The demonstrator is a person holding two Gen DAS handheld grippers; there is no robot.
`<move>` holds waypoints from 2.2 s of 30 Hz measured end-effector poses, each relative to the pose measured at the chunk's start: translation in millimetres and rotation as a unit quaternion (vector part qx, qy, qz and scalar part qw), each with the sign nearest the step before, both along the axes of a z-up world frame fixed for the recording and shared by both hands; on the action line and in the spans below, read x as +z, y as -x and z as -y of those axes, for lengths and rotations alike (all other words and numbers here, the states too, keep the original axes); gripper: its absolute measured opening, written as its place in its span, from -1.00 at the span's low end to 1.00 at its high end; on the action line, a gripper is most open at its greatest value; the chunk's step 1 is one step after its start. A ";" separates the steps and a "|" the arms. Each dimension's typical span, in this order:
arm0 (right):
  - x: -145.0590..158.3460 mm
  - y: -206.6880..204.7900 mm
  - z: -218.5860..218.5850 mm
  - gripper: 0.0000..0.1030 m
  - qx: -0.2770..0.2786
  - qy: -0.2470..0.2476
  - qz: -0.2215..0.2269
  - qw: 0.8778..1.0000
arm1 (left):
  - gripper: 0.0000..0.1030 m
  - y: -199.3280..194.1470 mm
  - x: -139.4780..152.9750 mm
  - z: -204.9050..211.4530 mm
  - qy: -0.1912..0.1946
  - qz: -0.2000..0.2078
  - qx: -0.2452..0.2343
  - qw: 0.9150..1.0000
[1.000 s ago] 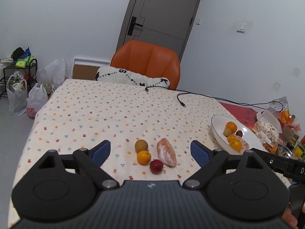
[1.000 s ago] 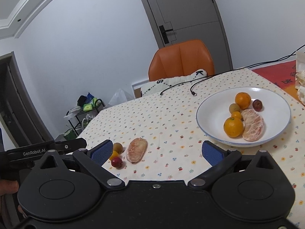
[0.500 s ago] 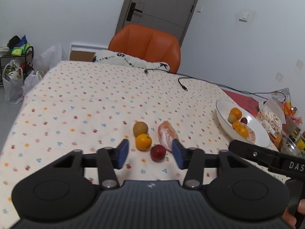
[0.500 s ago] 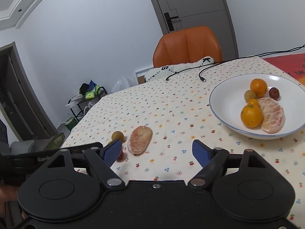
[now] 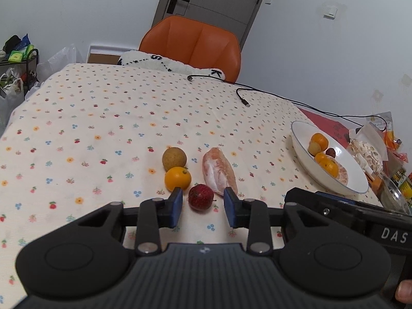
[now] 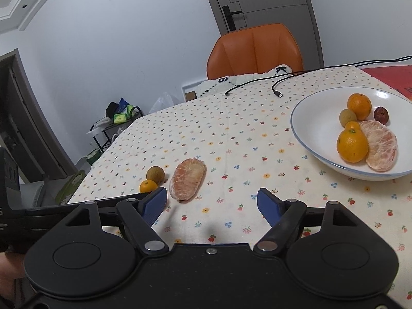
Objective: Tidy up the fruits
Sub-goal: 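Grasp the red fruit with the left gripper while the right grasps the second pomelo piece, then carry the red fruit and pomelo piece over the white plate with both grippers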
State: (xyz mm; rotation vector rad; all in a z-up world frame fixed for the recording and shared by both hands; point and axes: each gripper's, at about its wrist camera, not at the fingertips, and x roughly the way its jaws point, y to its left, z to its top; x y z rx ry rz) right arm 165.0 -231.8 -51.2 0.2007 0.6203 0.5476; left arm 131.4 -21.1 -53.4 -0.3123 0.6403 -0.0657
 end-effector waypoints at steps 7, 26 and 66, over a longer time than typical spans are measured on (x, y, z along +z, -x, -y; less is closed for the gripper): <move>-1.1 -6.4 -9.4 0.46 0.007 -0.001 -0.002 1.000 | -0.61 -0.2 -1.2 -1.1 0.001 0.000 0.004 1.000; -6.9 -23.4 -55.3 0.19 0.038 0.016 -0.011 0.999 | -0.62 21.3 18.3 -42.7 -0.007 0.026 0.053 0.998; -14.1 -25.9 -50.7 0.02 0.036 0.026 -0.036 0.998 | -0.62 25.4 14.2 -52.9 -0.002 0.020 0.066 0.998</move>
